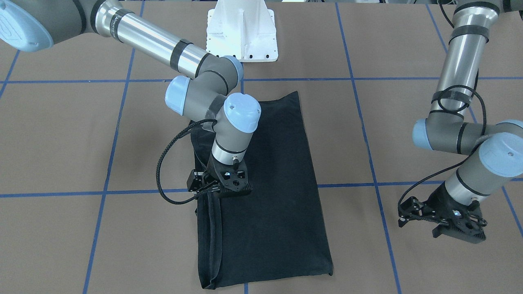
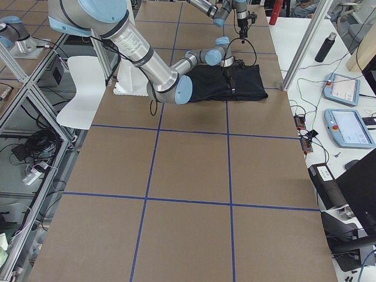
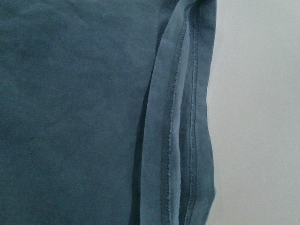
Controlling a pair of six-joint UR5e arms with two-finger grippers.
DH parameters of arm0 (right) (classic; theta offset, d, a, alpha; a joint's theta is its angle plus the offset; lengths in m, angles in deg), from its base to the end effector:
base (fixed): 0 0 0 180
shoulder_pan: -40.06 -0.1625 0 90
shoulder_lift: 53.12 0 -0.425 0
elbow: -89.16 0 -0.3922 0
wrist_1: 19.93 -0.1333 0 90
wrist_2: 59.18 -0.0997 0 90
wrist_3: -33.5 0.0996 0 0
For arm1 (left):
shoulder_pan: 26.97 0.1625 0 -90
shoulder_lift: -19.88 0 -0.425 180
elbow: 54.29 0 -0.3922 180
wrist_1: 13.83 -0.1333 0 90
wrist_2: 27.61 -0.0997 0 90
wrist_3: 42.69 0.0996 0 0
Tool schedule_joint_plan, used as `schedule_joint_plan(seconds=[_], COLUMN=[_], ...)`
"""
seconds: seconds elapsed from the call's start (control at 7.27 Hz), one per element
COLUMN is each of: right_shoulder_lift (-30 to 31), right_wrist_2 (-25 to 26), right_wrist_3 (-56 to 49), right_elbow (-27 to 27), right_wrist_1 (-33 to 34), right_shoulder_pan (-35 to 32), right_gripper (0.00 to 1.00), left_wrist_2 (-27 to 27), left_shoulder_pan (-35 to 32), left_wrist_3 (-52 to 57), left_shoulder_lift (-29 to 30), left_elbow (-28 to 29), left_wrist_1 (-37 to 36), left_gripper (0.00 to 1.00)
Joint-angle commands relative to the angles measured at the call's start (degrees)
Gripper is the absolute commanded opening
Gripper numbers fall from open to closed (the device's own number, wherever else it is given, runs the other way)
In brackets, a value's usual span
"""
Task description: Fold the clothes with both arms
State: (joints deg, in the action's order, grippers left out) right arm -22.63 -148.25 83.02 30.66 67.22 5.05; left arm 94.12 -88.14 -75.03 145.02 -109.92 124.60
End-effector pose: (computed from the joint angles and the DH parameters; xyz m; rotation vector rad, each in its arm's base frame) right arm -0.6181 -0.5977 0.2283 0.3423 -0.4163 -0.0888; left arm 0.2985 -0.7101 0.4847 0.4552 0.8713 0.1814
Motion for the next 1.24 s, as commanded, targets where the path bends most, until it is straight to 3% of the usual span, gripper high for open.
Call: schedule_joint_plan(seconds=[0.0, 0.83, 1.1], right_shoulder_lift=[-1.2, 3.3, 12.6], right_wrist_2=[-1.4, -2.6, -2.6], right_wrist_3=[-2.5, -8.7, -13.8], right_elbow=[3.4, 2.0, -8.3], right_wrist_1=[-0.6, -0.5, -0.3], right_shoulder_pan=[-1.8, -4.5, -6.3], right_gripper=[1.0, 1.0, 1.0], left_wrist_2=[0.0, 0.0, 0.0], left_shoulder_pan=[0.0, 0.1, 0.2], left_wrist_3=[0.0, -0.1, -0.2], left_shoulder_lift=[0.0, 0.1, 0.1], left_elbow=[0.0, -0.1, -0.1], left_wrist_1=[0.0, 0.0, 0.0], left_gripper=[1.0, 1.0, 1.0])
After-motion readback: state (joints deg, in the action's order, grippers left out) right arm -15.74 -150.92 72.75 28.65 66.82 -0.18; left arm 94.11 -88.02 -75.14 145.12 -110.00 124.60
